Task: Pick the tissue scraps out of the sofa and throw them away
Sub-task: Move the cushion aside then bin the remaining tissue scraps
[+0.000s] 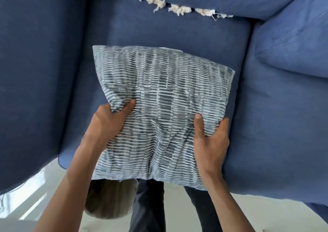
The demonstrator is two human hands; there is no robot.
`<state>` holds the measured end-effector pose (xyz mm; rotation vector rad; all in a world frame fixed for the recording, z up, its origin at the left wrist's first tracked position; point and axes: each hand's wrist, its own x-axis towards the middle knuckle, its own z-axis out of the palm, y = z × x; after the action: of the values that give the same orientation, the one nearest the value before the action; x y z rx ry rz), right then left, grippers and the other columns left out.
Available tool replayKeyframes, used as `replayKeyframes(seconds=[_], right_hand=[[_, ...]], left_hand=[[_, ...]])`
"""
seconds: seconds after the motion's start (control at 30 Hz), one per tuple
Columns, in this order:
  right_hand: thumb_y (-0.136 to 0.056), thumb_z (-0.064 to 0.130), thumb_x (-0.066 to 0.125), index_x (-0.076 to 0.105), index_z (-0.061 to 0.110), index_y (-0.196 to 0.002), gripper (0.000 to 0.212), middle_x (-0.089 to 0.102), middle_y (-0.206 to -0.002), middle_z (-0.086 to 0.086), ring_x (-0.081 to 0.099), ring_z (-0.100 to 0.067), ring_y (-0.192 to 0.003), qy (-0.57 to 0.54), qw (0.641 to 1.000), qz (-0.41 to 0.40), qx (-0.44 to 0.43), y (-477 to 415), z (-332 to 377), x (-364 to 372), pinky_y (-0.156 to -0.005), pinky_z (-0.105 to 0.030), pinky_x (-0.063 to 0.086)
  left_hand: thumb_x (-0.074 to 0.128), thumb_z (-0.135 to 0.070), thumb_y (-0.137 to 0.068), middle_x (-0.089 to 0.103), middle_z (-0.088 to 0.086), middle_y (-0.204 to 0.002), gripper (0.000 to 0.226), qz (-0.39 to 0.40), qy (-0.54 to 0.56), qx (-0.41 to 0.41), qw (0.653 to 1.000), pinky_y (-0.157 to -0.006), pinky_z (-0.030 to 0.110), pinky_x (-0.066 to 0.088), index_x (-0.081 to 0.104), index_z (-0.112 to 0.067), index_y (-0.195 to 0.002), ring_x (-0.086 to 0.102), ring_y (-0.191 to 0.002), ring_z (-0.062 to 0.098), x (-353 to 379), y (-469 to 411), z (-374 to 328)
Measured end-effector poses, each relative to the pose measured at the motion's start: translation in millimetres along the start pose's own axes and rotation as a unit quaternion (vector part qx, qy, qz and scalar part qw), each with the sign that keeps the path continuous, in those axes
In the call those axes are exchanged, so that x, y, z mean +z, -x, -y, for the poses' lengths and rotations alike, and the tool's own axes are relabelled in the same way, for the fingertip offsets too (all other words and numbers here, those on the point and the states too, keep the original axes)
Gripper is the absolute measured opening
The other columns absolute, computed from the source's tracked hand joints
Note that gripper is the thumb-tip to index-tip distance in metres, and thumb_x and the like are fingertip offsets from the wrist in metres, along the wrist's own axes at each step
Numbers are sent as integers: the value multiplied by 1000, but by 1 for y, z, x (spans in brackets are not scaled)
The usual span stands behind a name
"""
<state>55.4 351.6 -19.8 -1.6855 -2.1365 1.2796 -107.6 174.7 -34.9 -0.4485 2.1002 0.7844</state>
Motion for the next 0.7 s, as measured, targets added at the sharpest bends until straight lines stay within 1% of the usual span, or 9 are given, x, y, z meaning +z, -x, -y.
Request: replayKeyframes(seconds=[0.1,0.23,0.33,0.43,0.47,0.53,0.6,0.67,0.7], right_hand=[[-92,54,66,53,22,-118,44,64,-103,27,56,25,-91,-2,1000,3,10,4,-6,3,-73,5,40],[-91,50,69,52,23,-112,38,63,-97,29,60,21,-88,-7,1000,5,6,-1,-11,11,-69,4,41],[-90,50,71,53,23,-113,39,66,-99,27,62,17,-89,-18,1000,5,15,-4,-13,12,-70,1,44],[-87,54,70,53,29,-116,42,69,-104,23,63,15,-92,-26,999,13,35,-9,-14,6,-70,0,45],[-85,56,70,53,31,-118,44,69,-106,22,63,14,-92,-30,998,16,45,-12,-13,3,-69,-1,46],[-83,63,67,52,32,-122,53,68,-110,15,64,8,-94,-32,998,7,53,-22,-10,-4,-70,-4,47],[-84,64,64,51,28,-130,60,64,-119,8,62,0,-103,-21,999,-23,40,-40,-3,-9,-84,-13,49],[-88,56,65,52,23,-134,58,60,-126,0,59,-12,-114,-23,998,-52,17,-67,9,-10,-99,-31,50],[-90,52,66,54,20,-133,55,60,-126,-3,59,-15,-115,-26,998,-60,5,-84,16,-8,-101,-37,50]], left_hand=[[64,-70,-83,69,-17,-87,47,-5,7,12,1000,-63,24,48,71,-29,-105,64,-79,5,5,2,11],[62,-70,-85,63,-24,-78,35,-8,2,29,1000,-58,17,42,66,-37,-96,56,-73,-7,8,-4,16],[63,-72,-82,69,-20,-80,38,-1,7,40,999,-63,20,47,69,-36,-93,64,-79,-3,7,-6,14],[70,-77,-72,77,-20,-82,43,-22,52,43,997,-68,23,53,74,-37,-87,73,-77,-2,0,0,11],[71,-80,-69,78,-19,-86,48,-33,68,43,996,-70,27,56,75,-37,-90,74,-79,-1,-3,1,10],[68,-84,-68,77,-7,-99,64,-74,76,47,993,-81,42,60,71,-32,-104,74,-92,13,-11,-1,5],[64,-81,-74,70,1,-109,68,-164,50,88,981,-90,48,57,64,-29,-118,68,-102,20,-19,-7,-7],[66,-68,-83,66,6,-110,58,-246,40,163,955,-92,44,55,62,-25,-121,64,-102,19,-22,-16,-32],[67,-61,-86,67,7,-107,51,-258,42,202,944,-90,41,55,63,-23,-119,64,-100,20,-21,-22,-49]])
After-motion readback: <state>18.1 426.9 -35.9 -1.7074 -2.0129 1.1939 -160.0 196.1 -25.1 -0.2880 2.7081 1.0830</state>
